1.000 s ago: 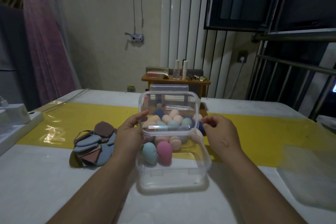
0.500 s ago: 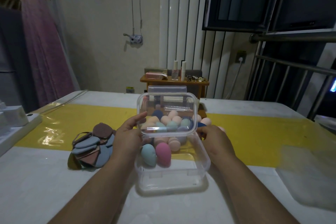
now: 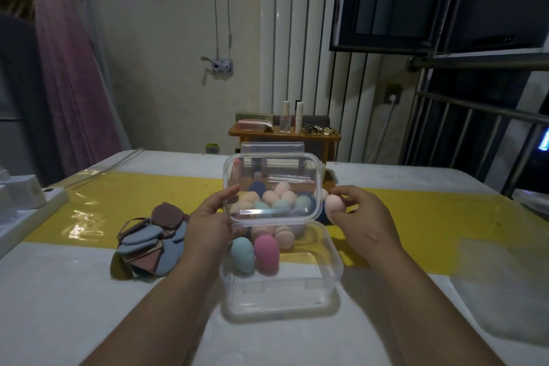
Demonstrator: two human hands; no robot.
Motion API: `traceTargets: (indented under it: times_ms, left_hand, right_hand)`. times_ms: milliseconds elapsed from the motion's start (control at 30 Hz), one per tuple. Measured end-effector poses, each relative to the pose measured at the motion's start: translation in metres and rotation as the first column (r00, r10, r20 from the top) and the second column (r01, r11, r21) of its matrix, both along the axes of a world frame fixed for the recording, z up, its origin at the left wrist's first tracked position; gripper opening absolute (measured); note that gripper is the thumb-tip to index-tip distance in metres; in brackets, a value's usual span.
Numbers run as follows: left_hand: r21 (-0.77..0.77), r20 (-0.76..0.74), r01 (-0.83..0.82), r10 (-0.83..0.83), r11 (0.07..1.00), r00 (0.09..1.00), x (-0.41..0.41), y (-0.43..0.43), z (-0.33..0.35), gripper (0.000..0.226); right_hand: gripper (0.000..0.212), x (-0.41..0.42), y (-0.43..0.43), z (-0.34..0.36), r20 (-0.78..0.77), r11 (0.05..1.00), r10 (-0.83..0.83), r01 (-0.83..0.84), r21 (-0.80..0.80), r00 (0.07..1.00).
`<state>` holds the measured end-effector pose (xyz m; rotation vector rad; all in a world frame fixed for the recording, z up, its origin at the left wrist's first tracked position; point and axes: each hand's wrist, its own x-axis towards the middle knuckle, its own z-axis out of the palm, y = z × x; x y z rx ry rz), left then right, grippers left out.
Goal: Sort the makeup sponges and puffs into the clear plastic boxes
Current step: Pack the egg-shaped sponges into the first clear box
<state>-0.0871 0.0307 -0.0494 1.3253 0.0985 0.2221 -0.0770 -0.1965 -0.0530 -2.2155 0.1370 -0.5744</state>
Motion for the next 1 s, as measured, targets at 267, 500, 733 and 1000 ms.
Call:
traceTargets:
  times_ms: [267, 500, 733, 1000]
  left_hand:
    - [-0.019, 0.004, -0.005, 0.005, 1.0, 1.0, -0.002, -0.001, 0.003, 0.059]
    - [-0.018, -0.005, -0.011, 0.011, 1.0, 1.0, 0.0, -0.001, 0.003, 0.058]
    - [0.001, 0.004, -0.01, 0.01, 1.0, 1.0, 0.0, -0.001, 0.001, 0.057]
    - [0.019, 0.008, -0.011, 0.011, 1.0, 1.0, -0.002, -0.001, 0.002, 0.058]
  right_hand:
    - [0.022, -0.017, 0.024, 0.014, 0.153, 0.988, 0.155, -0.157, -0.002, 0.976]
    - [0.019, -0.023, 0.031, 0.016, -0.028, 0.961, 0.22, -0.222, -0.162, 0.975]
    - [0.015, -0.025, 0.038, 0.015, -0.257, 0.881, 0.179, -0.271, -0.387, 0.95]
    - [0.011, -0.025, 0.042, 0.011, -0.306, 0.854, 0.181, -0.304, -0.422, 0.935]
